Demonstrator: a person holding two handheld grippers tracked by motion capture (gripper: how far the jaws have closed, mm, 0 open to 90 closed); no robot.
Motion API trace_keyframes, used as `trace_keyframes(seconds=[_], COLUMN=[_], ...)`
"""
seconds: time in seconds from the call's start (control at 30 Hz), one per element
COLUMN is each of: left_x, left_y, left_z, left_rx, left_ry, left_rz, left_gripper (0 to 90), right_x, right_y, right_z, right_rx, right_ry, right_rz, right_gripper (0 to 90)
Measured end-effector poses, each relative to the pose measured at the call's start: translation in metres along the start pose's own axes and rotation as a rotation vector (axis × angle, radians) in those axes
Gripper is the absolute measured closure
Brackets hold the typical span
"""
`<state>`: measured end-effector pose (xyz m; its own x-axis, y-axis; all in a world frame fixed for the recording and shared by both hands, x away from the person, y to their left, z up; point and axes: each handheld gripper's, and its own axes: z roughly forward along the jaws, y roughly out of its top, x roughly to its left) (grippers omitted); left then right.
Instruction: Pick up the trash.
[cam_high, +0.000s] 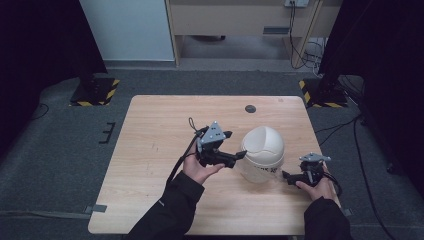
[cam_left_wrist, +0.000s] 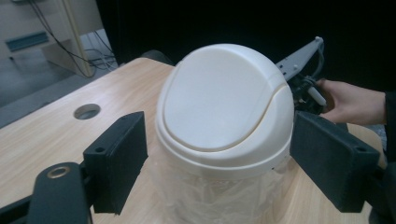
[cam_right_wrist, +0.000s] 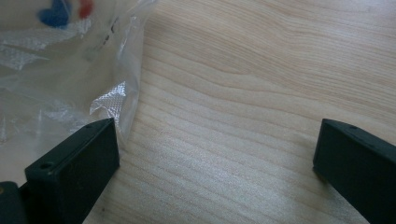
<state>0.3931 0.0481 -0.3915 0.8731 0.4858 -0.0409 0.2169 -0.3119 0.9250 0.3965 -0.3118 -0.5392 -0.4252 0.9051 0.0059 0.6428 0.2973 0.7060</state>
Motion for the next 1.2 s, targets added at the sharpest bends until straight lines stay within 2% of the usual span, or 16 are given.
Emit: trace_keyframes(seconds=[0.07,0.5,0.6,0.97,1.2], left_x=[-0.003,-0.012,-0.014,-0.019,-0.023], left_y=[-0.002,-0.010,-0.012,-0.012,-0.010], left_z=[0.009,0.045,0.051,0.069,0.078], left_rx=[0.021,0.080,0.091,0.108,0.112], left_ry=[-0.016,-0.064,-0.075,-0.108,-0.108], left_rz=[0.007,0.010,0.024,0.012,0.023], left_gripper=[18.3,18.2,18.3,17.7,17.6], right_x=[0.000,0.001,0.001,0.001,0.001], right_y=[0.000,0.000,0.000,0.000,0.000], right_z=[0.000,0.000,0.000,0.000,0.000], right_rx=[0.000,0.000,0.001,0.001,0.002], right_ry=[0.000,0.004,0.006,0.007,0.008], right_rz=[0.000,-0.003,-0.001,-0.003,-0.004], right_gripper=[0.5,0.6,0.6,0.5,0.5])
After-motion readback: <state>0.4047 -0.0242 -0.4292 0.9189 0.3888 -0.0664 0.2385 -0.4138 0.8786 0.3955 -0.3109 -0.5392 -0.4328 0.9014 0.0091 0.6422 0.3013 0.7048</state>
